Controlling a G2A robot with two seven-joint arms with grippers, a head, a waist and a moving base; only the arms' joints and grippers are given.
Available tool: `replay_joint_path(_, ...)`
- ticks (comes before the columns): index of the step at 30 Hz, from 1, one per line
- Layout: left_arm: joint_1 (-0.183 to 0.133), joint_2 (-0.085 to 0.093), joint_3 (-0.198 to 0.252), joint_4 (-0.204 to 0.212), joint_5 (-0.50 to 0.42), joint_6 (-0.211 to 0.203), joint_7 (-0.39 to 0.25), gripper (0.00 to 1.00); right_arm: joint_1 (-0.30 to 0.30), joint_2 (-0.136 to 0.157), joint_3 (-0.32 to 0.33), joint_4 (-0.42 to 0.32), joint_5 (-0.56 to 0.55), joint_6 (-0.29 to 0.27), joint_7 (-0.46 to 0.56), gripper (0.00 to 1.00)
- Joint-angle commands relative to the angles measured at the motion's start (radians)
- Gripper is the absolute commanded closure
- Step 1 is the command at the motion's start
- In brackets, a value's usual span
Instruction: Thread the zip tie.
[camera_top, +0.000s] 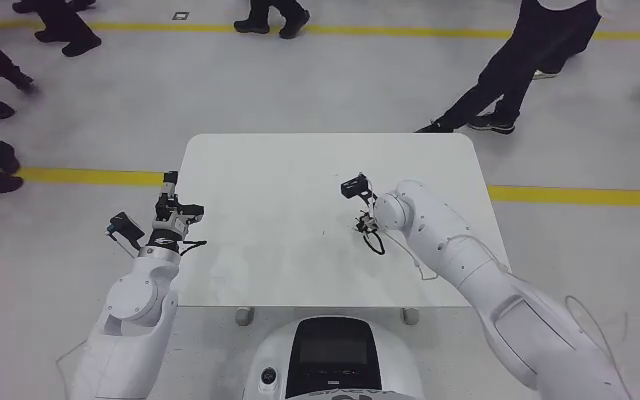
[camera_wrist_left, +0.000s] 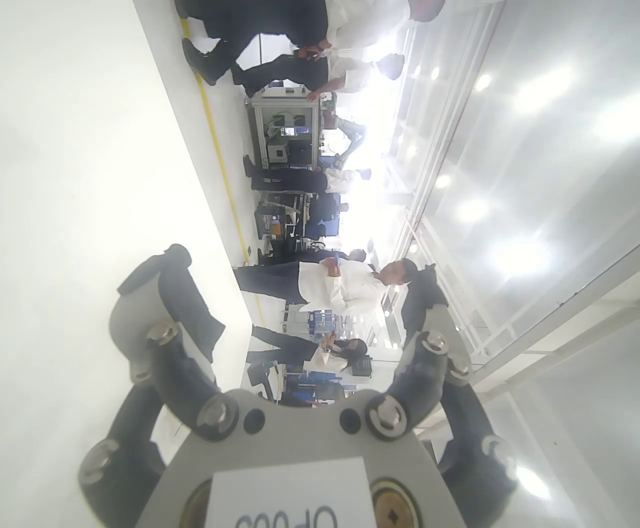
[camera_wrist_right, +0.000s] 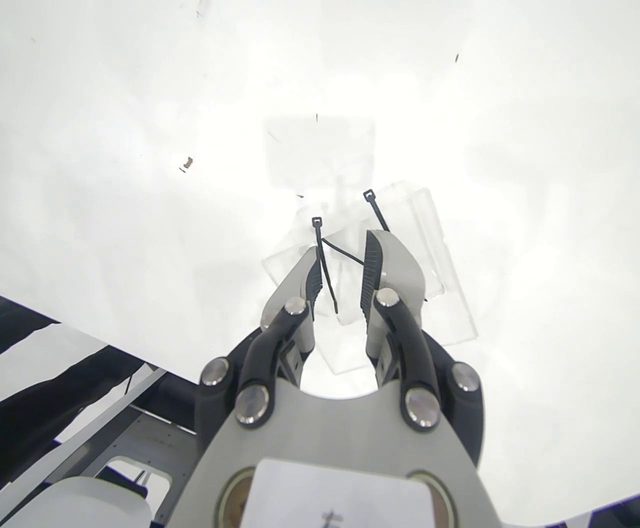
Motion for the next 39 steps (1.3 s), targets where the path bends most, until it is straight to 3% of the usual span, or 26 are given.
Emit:
replay_joint_path(1,0.000,0.000,0.000,0.000,0.000,0.000,0.000,0.00,0.004,-0.005,-0.002,0.013,0.002,-0.004,0.000,0.83)
replay_joint_path(5,0.000,0.000,0.000,0.000,0.000,0.000,0.000,0.00,0.012,-0.014,-0.007,0.034,0.006,-0.012,0.000,0.85)
replay_joint_path(9,0.000,0.000,0.000,0.000,0.000,0.000,0.000,0.00,0.017,-0.020,-0.008,0.049,0.007,-0.018,-0.001,1.00)
replay_joint_path(16,0.000,0.000,0.000,0.000,0.000,0.000,0.000,0.00,0.014,-0.018,0.006,0.025,-0.006,-0.016,0.023,1.00)
replay_joint_path(23,0.000,0.000,0.000,0.000,0.000,0.000,0.000,0.00,-0.021,0.012,0.063,-0.112,-0.033,0.005,0.084,1.00)
replay_joint_path(31,0.000,0.000,0.000,0.000,0.000,0.000,0.000,0.00,-0.123,0.068,0.201,-0.398,-0.031,0.063,0.199,1.00)
replay_joint_path(39,0.000,0.000,0.000,0.000,0.000,0.000,0.000,0.00,-0.123,0.068,0.201,-0.398,-0.031,0.063,0.199,1.00)
